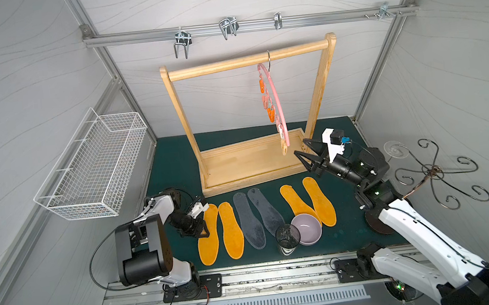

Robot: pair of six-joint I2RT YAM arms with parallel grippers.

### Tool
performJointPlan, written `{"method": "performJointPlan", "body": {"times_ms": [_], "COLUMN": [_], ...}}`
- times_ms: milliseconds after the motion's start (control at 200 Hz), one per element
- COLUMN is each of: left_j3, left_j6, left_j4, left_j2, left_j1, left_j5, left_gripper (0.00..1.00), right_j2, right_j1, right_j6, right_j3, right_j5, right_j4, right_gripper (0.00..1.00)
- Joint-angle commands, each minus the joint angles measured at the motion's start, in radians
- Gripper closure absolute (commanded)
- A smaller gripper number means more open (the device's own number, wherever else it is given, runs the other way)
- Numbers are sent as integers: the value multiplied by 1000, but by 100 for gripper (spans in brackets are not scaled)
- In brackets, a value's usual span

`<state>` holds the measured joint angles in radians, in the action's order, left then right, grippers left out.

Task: Take the shoe insoles off the hanger
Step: Place the insole at the center of the board.

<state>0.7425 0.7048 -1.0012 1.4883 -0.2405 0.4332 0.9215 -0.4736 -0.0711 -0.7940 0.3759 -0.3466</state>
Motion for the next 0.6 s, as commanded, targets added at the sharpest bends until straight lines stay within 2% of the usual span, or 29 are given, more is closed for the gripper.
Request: {"method": "performJointPlan", "body": {"times_ms": [0,80,435,475,500,510,595], "left_j3": [-8,-9,102,114,120,122,130], "left_j6": [30,8,-120,-133,-141,-144,-177], "left_j4": [10,37,80,95,107,112,157], "left_j2": [-31,-79,-190,-193,-195,-196,-199], "left_j1": [-3,-3,-4,-4,-4,-5,-5], "left_j5": [-15,-27,1,7,13,16,31], "left_gripper": [45,41,40,40,40,40,40], "right_j2": [-17,-22,-25,-20,-17,-16,-7], "right_j1": [-10,-10,-10,-10,-10,-10,-10], "right_j6": [-21,-42,-37,-35,-27,-25,-4], "right_j3": [-16,2,64,81,91,94,116], "right_j5": [-96,-147,-251,-263,-268,-272,-334], "right_j4": [60,75,194,196,196,197,219], "right_gripper": [37,35,31,26,7,3,1]}}
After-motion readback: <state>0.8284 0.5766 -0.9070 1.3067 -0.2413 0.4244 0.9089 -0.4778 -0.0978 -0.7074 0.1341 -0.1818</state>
